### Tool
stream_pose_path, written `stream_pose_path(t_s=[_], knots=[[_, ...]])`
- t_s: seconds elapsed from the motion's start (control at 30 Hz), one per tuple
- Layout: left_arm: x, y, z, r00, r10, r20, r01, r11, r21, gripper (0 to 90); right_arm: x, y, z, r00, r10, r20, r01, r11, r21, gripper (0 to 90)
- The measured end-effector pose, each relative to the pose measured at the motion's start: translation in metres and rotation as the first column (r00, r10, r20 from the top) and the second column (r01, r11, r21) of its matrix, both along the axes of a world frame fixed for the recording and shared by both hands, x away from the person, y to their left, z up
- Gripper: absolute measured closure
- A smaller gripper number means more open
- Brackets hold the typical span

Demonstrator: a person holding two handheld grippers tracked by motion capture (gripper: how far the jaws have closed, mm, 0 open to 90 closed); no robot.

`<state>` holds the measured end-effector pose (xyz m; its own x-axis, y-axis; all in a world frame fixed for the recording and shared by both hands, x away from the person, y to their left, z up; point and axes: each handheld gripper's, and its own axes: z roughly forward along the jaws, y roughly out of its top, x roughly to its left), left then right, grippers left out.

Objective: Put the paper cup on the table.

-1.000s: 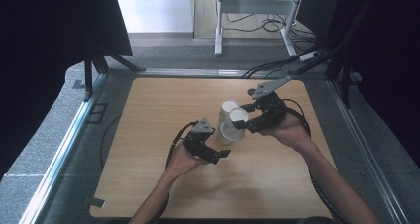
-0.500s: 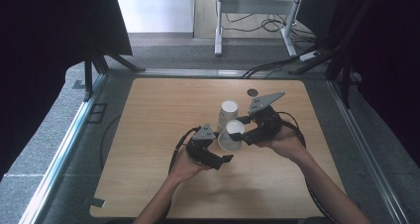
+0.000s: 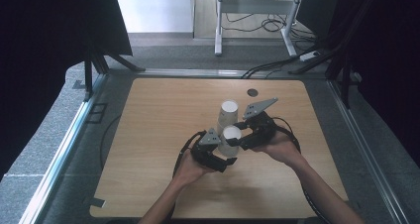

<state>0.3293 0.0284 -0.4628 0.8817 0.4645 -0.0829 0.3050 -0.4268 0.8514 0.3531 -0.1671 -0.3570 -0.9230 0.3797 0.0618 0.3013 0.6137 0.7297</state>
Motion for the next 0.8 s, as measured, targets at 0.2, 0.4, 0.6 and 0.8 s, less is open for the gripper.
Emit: stream_pose_path(t_s=[0.2,0.4,0.6,0.8], knots=[[-0.0001,-0.0005,-0.0027,0.9998,0.02,0.003,-0.02,0.9998,0.004,14.5,0.001,0.0024,-0.0032,0.9999,-0.002,-0.011,0.002,1.0,0.002,37.4],[-0.0005,0.0012,-0.0046,0.9997,0.023,0.007,-0.023,0.9997,-0.001,20.2,0.0019,0.0027,-0.005,0.9998,-0.006,-0.017,0.006,1.0,0.001,37.2],[-0.0006,0.0035,-0.0055,0.9999,0.013,0.009,-0.013,0.9999,-0.003,30.5,0.0027,0.002,-0.0055,0.9999,-0.005,-0.016,0.005,1.0,-0.002,36.5],[0.0,0.0054,-0.0041,1.0,-0.004,0.001,0.004,0.9998,0.018,35.6,0.0044,0.0012,-0.0076,0.9998,0.003,-0.018,-0.003,1.0,0.005,36.2]])
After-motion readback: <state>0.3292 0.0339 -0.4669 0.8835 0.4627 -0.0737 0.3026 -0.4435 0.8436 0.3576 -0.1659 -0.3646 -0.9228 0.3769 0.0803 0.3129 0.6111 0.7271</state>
